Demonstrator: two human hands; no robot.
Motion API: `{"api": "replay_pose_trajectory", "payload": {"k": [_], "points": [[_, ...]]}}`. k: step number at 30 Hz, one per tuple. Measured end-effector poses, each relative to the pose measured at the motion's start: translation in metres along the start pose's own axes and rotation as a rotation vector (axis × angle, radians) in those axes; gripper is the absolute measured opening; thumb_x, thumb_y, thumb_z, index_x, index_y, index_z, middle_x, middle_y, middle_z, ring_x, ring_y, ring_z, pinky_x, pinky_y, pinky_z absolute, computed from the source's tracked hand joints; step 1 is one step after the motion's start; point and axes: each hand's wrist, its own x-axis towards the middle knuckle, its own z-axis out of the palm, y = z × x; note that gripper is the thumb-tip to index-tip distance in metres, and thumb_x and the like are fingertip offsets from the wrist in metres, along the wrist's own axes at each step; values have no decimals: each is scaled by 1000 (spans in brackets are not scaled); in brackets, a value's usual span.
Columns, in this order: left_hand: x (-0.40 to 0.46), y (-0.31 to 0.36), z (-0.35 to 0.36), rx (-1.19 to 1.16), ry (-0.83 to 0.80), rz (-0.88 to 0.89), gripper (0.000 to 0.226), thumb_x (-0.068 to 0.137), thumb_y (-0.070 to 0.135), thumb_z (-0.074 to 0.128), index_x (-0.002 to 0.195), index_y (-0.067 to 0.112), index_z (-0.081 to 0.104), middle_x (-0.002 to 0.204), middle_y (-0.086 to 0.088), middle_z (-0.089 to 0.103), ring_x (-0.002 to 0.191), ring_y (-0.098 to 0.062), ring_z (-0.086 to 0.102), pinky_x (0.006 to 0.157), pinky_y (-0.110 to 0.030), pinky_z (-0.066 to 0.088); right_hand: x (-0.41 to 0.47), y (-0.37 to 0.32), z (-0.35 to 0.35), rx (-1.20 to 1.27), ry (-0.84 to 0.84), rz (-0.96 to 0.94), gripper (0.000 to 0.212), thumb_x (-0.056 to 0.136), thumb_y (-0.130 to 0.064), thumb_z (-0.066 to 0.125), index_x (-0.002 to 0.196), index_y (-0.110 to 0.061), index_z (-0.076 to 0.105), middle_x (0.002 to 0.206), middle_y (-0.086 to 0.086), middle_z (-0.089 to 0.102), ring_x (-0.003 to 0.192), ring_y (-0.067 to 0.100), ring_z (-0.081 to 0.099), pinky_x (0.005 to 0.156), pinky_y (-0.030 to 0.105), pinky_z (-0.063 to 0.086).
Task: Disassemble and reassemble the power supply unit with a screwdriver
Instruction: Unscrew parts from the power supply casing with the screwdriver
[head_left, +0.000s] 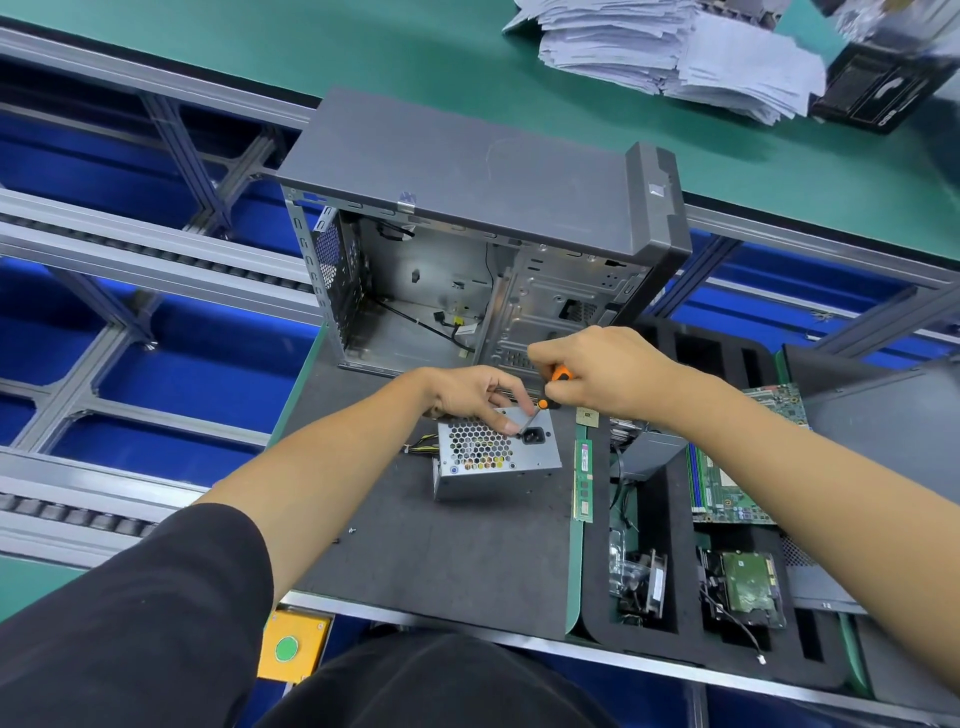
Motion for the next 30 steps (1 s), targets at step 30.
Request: {"api": "replay_pose_trajectory", "payload": {"k": [30], "points": [[0,2,-1,-70,22,-45,46,81,-2,81,118,16,60,119,-30,69,114,-43,67,91,-44,58,3,-6,-13,-66,-158,-159,24,89,-29,44,112,-27,46,99,-4,47,76,20,55,56,36,39]]}}
